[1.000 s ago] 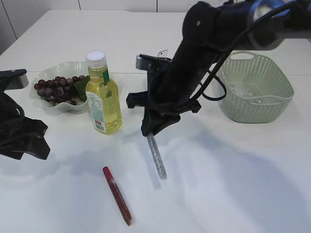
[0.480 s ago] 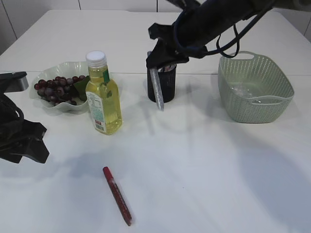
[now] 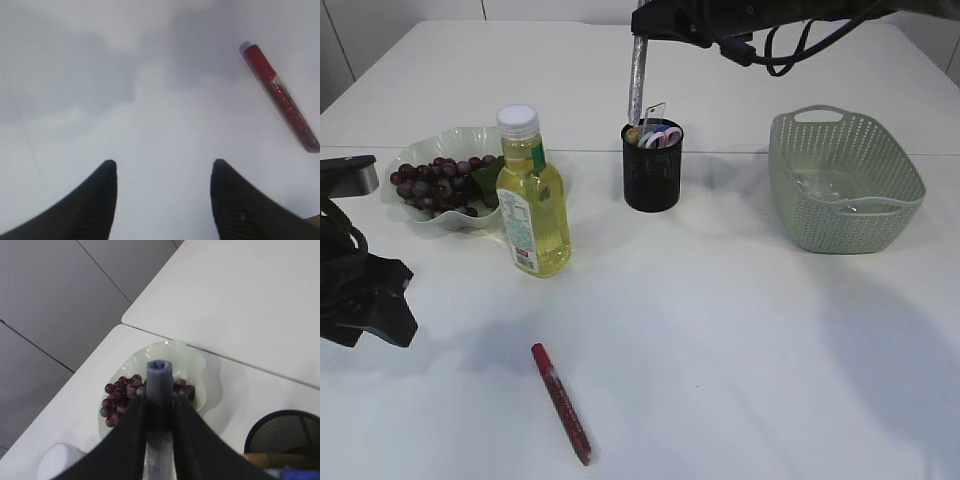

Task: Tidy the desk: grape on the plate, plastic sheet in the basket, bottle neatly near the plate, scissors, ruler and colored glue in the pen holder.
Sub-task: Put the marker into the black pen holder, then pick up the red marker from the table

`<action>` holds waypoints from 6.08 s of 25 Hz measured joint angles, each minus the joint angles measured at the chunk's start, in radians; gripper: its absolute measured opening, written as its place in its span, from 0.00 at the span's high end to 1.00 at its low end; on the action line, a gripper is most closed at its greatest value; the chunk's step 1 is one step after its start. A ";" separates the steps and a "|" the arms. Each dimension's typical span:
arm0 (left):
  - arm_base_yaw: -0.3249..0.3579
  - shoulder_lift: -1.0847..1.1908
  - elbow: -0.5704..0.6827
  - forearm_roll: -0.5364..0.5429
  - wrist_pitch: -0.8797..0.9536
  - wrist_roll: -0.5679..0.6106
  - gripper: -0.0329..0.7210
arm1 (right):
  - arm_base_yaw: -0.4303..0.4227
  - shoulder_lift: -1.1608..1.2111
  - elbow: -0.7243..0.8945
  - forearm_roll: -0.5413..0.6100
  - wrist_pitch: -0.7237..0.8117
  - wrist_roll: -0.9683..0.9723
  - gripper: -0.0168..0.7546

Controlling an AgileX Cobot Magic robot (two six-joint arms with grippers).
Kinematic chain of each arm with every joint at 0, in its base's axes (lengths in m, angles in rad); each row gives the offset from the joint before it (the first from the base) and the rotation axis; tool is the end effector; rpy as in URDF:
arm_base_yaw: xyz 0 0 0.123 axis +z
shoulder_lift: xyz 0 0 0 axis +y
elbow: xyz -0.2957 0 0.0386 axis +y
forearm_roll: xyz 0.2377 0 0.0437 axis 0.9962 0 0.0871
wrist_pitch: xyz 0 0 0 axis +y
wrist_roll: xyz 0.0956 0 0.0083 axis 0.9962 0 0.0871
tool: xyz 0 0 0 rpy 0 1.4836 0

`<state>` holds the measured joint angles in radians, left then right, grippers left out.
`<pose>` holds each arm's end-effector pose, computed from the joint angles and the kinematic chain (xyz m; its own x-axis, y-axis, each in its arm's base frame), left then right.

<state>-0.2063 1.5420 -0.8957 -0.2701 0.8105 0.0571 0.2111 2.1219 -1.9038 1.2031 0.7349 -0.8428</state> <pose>0.2572 -0.0728 0.2195 -0.9788 0.0735 -0.1913 0.1149 0.9697 -0.2156 0.4732 0.1628 0.3137 -0.5844 0.0714 -0.8083 -0.5898 0.6468 0.4835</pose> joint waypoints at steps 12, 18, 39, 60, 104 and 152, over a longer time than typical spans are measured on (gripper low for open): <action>0.000 0.000 0.000 -0.004 0.014 0.000 0.38 | 0.000 0.171 -0.216 0.134 -0.166 -0.243 0.80; 0.000 0.000 0.000 -0.006 0.014 0.000 0.38 | 0.000 0.221 -0.226 0.159 -0.200 -0.408 0.80; 0.000 0.000 0.000 -0.008 0.014 0.000 0.38 | 0.000 0.276 -0.231 0.141 -0.135 -0.405 0.50; 0.000 0.000 0.000 0.015 0.014 0.000 0.38 | 0.199 -0.089 -0.181 -1.011 0.487 0.825 0.50; 0.093 0.000 0.000 0.098 -0.006 0.000 0.38 | 0.582 0.125 0.038 -1.064 0.495 1.091 0.51; 0.093 0.000 0.000 0.075 -0.006 0.000 0.38 | 0.631 0.239 0.036 -1.126 0.404 1.185 0.81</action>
<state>-0.1130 1.5420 -0.8957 -0.1949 0.8041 0.0571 0.8421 2.3607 -1.8681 0.0766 1.1390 0.3426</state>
